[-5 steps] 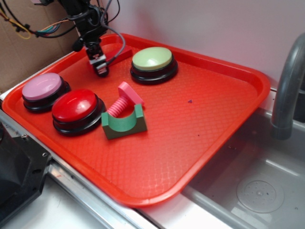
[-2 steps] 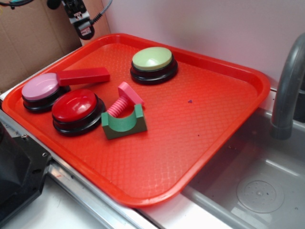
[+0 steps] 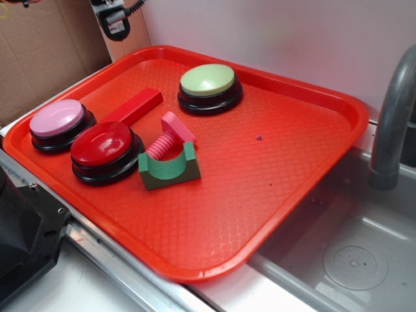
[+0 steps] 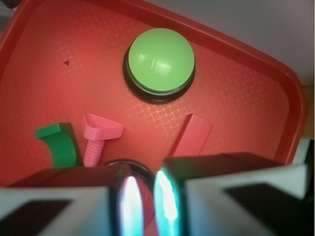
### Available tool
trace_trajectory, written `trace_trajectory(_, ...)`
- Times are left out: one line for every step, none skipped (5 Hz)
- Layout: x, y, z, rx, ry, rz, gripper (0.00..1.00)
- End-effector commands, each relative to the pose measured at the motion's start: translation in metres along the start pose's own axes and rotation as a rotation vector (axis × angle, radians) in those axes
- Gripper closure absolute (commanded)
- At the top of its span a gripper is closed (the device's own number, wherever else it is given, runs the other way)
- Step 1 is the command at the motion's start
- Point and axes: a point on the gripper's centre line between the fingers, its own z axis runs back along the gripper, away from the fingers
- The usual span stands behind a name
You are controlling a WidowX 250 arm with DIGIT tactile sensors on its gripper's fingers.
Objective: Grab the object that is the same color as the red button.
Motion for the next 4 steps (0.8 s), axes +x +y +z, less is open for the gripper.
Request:
trace_trajectory(0.001,0.049,-0.022,0.017,-0.097,0.287,0.0)
trace_trajectory(-0.014,0.07,-0.045,0.006,-0.14,0.424,0.0)
trace_trajectory(-0.02,0.077,-0.077,0.023,-0.117,0.499,0.0)
trace_trajectory(-0.018,0.074,-0.1,0.008,-0.06,0.467,0.0)
